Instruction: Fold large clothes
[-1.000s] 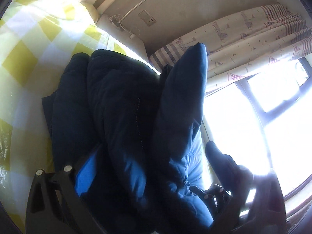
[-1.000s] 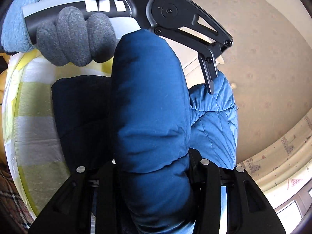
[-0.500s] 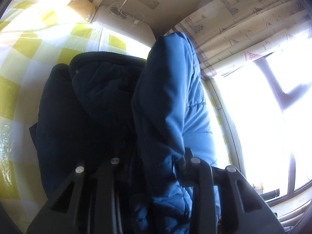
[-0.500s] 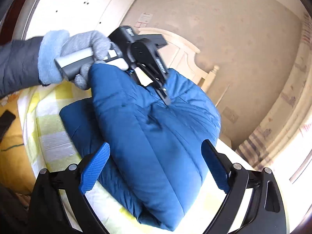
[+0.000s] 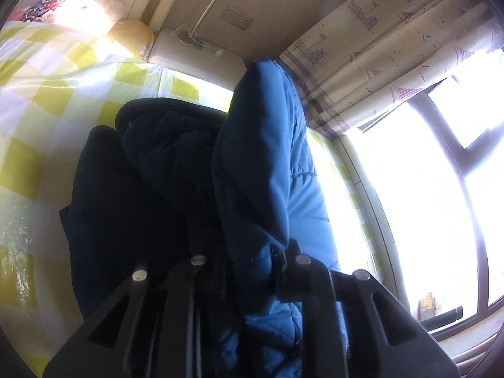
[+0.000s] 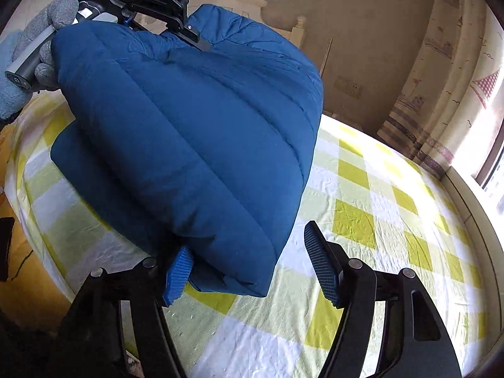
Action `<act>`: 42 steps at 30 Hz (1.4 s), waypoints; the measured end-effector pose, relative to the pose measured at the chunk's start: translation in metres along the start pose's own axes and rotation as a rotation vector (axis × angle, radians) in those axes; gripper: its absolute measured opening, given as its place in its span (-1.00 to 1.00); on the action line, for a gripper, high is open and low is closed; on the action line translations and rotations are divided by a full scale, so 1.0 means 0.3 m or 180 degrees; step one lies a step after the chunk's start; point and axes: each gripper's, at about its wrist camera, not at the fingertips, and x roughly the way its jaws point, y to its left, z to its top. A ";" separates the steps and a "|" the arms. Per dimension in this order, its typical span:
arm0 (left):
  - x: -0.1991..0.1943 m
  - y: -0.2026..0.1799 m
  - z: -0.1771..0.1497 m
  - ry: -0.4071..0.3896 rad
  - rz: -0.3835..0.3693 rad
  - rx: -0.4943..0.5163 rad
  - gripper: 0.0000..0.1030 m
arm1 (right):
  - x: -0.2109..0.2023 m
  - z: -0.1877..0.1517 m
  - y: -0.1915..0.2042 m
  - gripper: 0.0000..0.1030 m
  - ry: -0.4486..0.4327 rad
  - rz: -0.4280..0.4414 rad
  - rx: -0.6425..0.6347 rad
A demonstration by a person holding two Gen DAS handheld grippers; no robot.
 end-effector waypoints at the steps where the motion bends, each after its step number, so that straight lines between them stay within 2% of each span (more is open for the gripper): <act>1: -0.050 -0.051 -0.003 -0.0109 0.0008 0.0163 -0.70 | 0.016 0.009 0.007 0.21 0.0033 -0.0020 -0.0031; 3: -0.159 -0.126 -0.003 -0.0326 -0.0095 0.0410 -0.73 | 0.027 0.021 0.008 0.21 0.0072 -0.0033 -0.0070; 5: -0.211 -0.121 0.000 -0.0373 -0.0124 0.0521 -0.73 | 0.036 0.022 0.006 0.20 0.0092 0.0010 -0.0047; 7: -0.175 -0.014 -0.013 -0.0317 0.0041 0.0443 -0.73 | 0.039 0.033 0.006 0.20 0.0093 0.0015 -0.0054; 9: -0.064 0.165 -0.049 -0.0107 0.0225 0.0141 -0.66 | 0.044 0.031 0.000 0.20 0.0090 0.0059 -0.0034; 10: -0.034 0.253 -0.075 -0.0081 -0.0010 -0.0101 -0.66 | 0.045 0.035 0.001 0.20 0.0083 0.0061 -0.0046; 11: -0.044 0.312 -0.097 -0.0182 -0.0292 -0.0333 -0.66 | 0.047 0.042 0.001 0.20 0.0090 0.0049 -0.0087; 12: -0.065 0.324 -0.112 -0.0268 -0.0371 -0.0417 -0.67 | 0.049 0.044 0.002 0.20 0.0099 0.0052 -0.0114; 15: -0.155 0.199 -0.119 -0.0482 -0.0048 -0.0130 -0.71 | 0.058 0.048 -0.015 0.20 0.0139 0.0094 -0.0064; 17: -0.218 0.119 -0.125 -0.0604 -0.0019 0.0055 -0.71 | 0.060 0.047 -0.024 0.20 0.0149 0.0116 -0.0041; 19: -0.243 0.105 -0.149 -0.0661 0.0073 0.0110 -0.71 | 0.060 0.045 -0.026 0.20 0.0144 0.0123 -0.0018; 21: -0.183 0.174 -0.184 -0.0601 0.0258 -0.0023 -0.69 | 0.062 0.045 -0.031 0.20 0.0139 0.0128 0.0007; 22: -0.140 0.238 -0.204 -0.0540 0.0215 -0.0183 -0.66 | 0.064 0.045 -0.033 0.20 0.0134 0.0131 0.0013; 24: -0.103 0.361 -0.232 -0.0598 -0.0310 -0.0529 -0.62 | 0.065 0.051 -0.036 0.21 0.0140 0.0146 -0.0024; 25: -0.100 0.386 -0.234 -0.0607 -0.0407 -0.0604 -0.62 | 0.060 0.058 -0.039 0.21 0.0146 0.0183 -0.0064; 27: -0.106 0.368 -0.231 -0.0620 -0.0268 -0.0528 -0.62 | 0.026 0.072 -0.049 0.21 0.0129 0.0319 -0.0180; 28: -0.113 0.342 -0.229 -0.0614 -0.0157 -0.0425 -0.61 | -0.006 0.072 -0.053 0.21 0.0051 0.0372 -0.0269; 30: -0.116 0.314 -0.227 -0.0596 -0.0054 -0.0302 -0.60 | -0.105 0.064 -0.068 0.21 -0.0279 0.0604 -0.0333; 32: -0.114 0.328 -0.231 -0.0600 -0.0110 -0.0307 -0.59 | -0.178 0.075 -0.093 0.21 -0.0532 0.0897 -0.0141; 34: -0.107 0.353 -0.241 -0.0626 -0.0217 -0.0365 -0.57 | -0.202 0.113 -0.087 0.21 -0.0694 0.1078 0.0041; 37: -0.112 0.360 -0.248 -0.0670 -0.0293 -0.0421 -0.55 | -0.166 0.217 0.004 0.21 -0.0743 0.1094 -0.0064; 40: -0.108 0.346 -0.238 -0.0663 -0.0212 -0.0374 -0.55 | -0.151 0.339 0.102 0.21 -0.0907 0.1191 -0.0101; 42: -0.113 0.334 -0.234 -0.0643 -0.0144 -0.0330 -0.55 | -0.124 0.397 0.168 0.21 -0.0922 0.1196 -0.0219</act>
